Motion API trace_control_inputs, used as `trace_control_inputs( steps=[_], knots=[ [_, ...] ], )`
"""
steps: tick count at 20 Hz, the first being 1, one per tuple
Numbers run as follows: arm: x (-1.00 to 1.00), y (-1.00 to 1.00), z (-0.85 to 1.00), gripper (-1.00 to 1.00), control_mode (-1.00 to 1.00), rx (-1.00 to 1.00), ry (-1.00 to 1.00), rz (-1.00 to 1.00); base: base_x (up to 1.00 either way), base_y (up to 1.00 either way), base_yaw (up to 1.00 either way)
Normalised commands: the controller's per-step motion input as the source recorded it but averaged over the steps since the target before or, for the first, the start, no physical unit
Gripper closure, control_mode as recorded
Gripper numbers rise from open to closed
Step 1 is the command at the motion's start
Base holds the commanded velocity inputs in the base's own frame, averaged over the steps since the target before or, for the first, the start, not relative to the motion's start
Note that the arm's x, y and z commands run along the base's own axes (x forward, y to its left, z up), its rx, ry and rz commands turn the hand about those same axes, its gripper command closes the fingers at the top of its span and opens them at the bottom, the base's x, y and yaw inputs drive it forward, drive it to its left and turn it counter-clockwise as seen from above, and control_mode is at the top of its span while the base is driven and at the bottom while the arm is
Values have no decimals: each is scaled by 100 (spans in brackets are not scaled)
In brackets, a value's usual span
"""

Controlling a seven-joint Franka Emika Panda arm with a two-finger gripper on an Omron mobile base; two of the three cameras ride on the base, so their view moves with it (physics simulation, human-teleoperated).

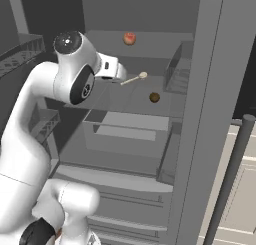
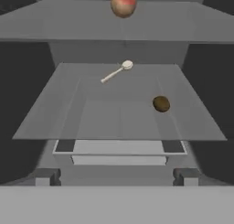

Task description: Pick the kiwi and peach from the fridge and place them on the plate next to the blender to make a fruit smoothie.

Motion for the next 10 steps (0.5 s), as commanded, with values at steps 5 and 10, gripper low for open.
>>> trace_control_inputs(
  steps=[5,10],
  knots=[
    [50,-1,84,-100,-100,9,-21,0,0,0,0],
    [100,0,28,-100,-100,13,2,0,0,0,0]
  ],
)
